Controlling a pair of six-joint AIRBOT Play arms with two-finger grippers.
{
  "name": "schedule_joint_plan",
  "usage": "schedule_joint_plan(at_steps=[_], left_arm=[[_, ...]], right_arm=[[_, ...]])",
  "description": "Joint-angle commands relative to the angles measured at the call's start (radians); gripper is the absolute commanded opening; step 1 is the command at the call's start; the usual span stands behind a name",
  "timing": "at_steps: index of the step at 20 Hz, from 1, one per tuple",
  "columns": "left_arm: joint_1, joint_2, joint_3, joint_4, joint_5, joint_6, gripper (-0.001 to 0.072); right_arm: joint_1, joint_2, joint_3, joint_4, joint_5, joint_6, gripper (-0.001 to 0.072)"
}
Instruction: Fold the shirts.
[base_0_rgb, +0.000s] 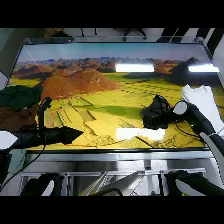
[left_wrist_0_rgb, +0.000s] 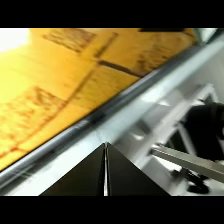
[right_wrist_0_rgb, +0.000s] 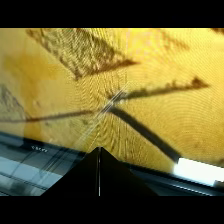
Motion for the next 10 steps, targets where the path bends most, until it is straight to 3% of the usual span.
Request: schedule_joint_plan(at_steps=[1, 5, 9, 10], left_arm=[[0.0, -0.066, 0.165, 0.348, 0.02, -0.178, 0.0011], [0.01, -0.254, 0.394, 0.668, -0.013, -0.263, 0.0012], [0.149, -0.486, 0.545, 0.868, 0.022, -0.281, 0.002], [0.205, -0.553, 0.59, 0.872, 0.05, -0.281, 0.0353]], right_arm=[[0.001, 0.0, 0.0, 0.0, 0.001, 0.0, 0.0021], [0.001, 0.0, 0.0, 0.0, 0.001, 0.0, 0.0021], [0.001, 0.0, 0.0, 0.0, 0.001, 0.0, 0.0021], [0.001, 0.0, 0.0, 0.0, 0.001, 0.0, 0.0021]])
